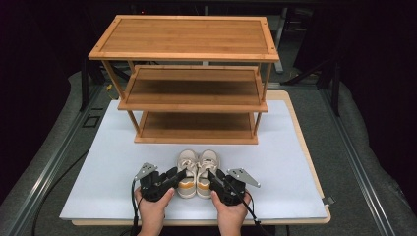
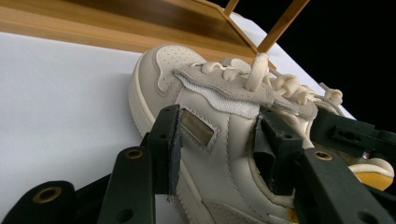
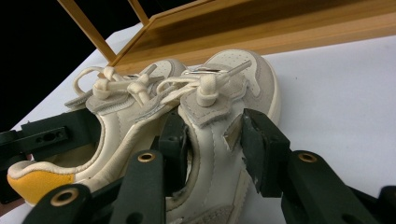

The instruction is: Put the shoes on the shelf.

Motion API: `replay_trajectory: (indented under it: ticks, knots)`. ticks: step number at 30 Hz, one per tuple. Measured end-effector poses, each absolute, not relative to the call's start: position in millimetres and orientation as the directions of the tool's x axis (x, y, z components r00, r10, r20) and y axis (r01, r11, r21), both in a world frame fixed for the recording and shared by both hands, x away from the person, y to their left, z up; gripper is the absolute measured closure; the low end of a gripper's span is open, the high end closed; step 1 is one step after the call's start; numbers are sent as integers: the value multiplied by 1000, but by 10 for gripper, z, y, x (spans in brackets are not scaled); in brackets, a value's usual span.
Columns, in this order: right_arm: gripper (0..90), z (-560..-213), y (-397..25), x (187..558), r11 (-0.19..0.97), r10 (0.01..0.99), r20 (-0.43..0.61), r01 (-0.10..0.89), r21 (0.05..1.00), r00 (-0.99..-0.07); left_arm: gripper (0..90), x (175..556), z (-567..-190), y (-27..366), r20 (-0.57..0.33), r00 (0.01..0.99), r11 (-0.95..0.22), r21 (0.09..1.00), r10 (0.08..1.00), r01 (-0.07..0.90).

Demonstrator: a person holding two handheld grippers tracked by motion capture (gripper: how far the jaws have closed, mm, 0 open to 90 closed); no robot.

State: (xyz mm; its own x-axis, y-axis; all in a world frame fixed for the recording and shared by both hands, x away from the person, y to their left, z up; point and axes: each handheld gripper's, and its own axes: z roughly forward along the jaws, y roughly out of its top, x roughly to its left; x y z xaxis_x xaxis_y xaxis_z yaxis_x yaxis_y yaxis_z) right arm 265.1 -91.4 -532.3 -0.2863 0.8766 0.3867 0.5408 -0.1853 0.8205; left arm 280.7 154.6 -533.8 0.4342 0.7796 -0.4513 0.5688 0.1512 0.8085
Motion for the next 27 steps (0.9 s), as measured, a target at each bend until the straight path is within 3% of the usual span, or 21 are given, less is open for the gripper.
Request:
replay_trajectory:
  ticks: [27]
  knots:
    - [618,-4909,-869,2756,-195,876,380,503,842,-296,550,2905,-4914,1584,-441,449,157,826,777,541]
